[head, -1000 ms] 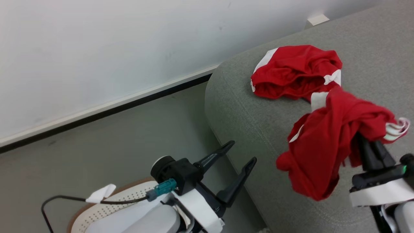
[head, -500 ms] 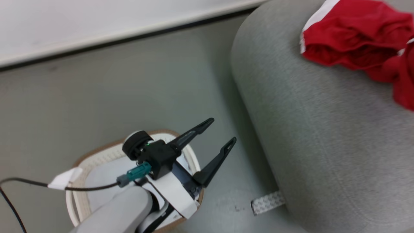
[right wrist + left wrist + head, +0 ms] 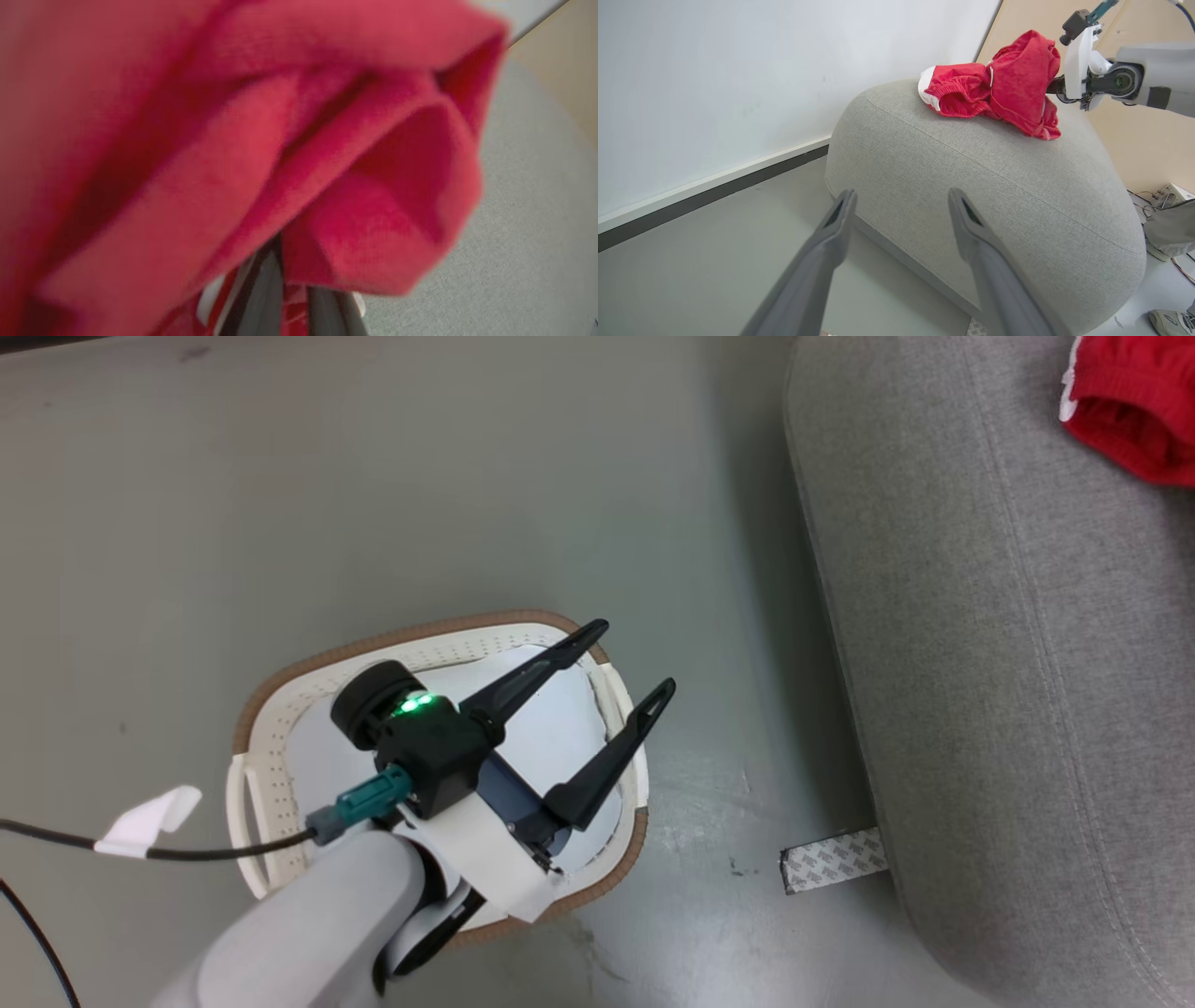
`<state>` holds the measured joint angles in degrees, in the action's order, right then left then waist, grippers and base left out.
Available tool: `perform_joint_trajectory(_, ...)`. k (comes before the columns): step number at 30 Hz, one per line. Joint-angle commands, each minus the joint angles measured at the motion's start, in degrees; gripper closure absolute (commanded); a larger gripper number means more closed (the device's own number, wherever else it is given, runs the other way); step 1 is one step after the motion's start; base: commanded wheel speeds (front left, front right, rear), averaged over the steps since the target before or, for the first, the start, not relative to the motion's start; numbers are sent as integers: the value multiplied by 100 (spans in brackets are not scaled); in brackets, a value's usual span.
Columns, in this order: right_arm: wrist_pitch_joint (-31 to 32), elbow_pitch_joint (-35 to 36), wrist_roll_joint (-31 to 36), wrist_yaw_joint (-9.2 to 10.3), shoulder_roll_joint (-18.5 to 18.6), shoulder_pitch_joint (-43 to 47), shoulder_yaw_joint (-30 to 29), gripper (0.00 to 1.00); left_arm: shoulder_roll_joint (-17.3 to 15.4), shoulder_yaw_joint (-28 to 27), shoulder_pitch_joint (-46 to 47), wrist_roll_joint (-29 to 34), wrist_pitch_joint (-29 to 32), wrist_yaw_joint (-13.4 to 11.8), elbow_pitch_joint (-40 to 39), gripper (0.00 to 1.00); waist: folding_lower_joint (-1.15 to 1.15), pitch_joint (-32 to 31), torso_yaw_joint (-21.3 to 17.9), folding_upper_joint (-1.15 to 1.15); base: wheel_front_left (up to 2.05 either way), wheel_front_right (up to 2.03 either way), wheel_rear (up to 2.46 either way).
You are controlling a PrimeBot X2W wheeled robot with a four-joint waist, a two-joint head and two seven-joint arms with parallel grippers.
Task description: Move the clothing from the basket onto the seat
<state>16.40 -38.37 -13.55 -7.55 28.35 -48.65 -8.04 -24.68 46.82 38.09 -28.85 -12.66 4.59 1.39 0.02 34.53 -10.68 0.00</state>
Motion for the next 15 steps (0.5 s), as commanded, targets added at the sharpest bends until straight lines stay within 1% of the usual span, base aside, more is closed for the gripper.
perform_joint_trajectory(1,46,-64,-27,13,51,-71,28,100,-7,-30,49,-32,-52,11,38,0,-2,-21,31,0,0,0,0)
perform_joint_trajectory(4,-2,-185,-75,14,80,-63,100,100,15,-50,26,-45,-82,9,125,0,-2,-107,24,0,0,0,0)
perform_joint_trajectory(5,-45,-214,-82,14,84,-55,132,94,27,-48,9,-56,-98,6,149,0,-2,-150,16,0,0,0,0)
perform_joint_trajectory(7,-162,-271,-82,14,120,-24,190,38,57,-45,-25,-65,-127,3,211,0,-2,-258,-5,0,0,0,0)
perform_joint_trajectory(8,-209,-314,-87,14,138,7,249,0,77,-39,-46,-70,-127,4,249,0,-2,-333,-14,0,0,0,0)
perform_joint_trajectory(13,-445,-324,-235,14,288,212,781,0,199,-59,-195,-126,-192,-30,487,0,-2,-916,-1,0,0,0,0)
perform_joint_trajectory(15,-514,-234,-281,14,468,307,1057,0,226,-133,-291,-177,-204,-67,582,0,-2,-1193,22,0,0,0,0)
